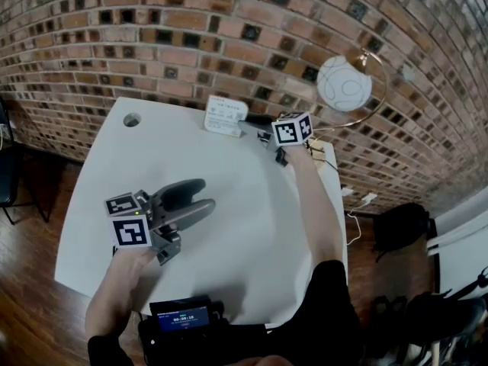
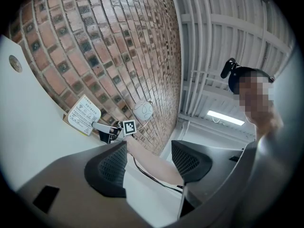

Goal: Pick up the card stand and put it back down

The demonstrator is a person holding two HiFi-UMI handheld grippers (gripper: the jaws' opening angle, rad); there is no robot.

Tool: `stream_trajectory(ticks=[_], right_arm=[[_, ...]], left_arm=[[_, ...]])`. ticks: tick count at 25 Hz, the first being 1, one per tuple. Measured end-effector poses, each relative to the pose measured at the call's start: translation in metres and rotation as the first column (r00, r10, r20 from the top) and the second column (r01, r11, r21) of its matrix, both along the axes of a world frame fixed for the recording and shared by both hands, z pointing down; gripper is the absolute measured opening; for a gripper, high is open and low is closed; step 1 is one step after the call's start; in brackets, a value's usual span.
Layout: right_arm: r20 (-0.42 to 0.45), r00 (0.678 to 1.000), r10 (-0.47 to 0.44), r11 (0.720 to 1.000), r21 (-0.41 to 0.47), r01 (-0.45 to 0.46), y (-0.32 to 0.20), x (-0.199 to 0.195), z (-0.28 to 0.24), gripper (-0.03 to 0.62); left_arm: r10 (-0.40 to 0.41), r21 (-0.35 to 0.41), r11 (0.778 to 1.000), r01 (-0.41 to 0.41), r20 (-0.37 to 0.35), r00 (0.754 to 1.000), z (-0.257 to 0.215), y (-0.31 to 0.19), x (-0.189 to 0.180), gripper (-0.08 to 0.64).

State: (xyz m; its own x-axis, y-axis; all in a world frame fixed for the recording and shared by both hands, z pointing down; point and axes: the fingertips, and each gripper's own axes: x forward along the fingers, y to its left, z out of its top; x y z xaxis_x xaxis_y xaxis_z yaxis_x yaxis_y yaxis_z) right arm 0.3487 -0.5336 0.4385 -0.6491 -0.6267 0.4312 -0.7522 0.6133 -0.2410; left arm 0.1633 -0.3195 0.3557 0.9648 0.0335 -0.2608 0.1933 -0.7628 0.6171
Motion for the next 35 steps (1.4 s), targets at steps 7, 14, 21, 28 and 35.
stream_trajectory(ticks=[7,14,21,28,35], right_arm=[[0.008,0.999,0.054,0.999,-0.001,-0.054,0.008,0.009,-0.004,0.127],[0.06,0.991,0.119,0.993,0.0,-0.119,0.024,0.017,-0.013,0.127],[0.16,0.985,0.072,0.997,0.022,-0.076,0.06,-0.019,-0.037,0.127],[0.25,0.968,0.031,0.999,0.026,-0.039,0.079,-0.053,-0.056,0.126],[0.373,0.927,-0.03,0.999,0.026,0.021,0.111,-0.095,-0.073,0.123]], left_arm=[[0.007,-0.003,1.0,-0.007,0.0,1.0,0.002,0.0,0.001,0.282],[0.021,-0.007,1.0,-0.021,0.006,1.0,0.007,0.001,0.004,0.282],[0.034,-0.01,0.999,-0.034,0.014,0.999,0.011,0.002,0.008,0.282],[0.074,-0.008,0.997,-0.074,-0.005,0.997,0.009,0.011,0.011,0.282],[0.127,-0.004,0.992,-0.127,-0.034,0.991,0.003,0.027,0.019,0.282]])
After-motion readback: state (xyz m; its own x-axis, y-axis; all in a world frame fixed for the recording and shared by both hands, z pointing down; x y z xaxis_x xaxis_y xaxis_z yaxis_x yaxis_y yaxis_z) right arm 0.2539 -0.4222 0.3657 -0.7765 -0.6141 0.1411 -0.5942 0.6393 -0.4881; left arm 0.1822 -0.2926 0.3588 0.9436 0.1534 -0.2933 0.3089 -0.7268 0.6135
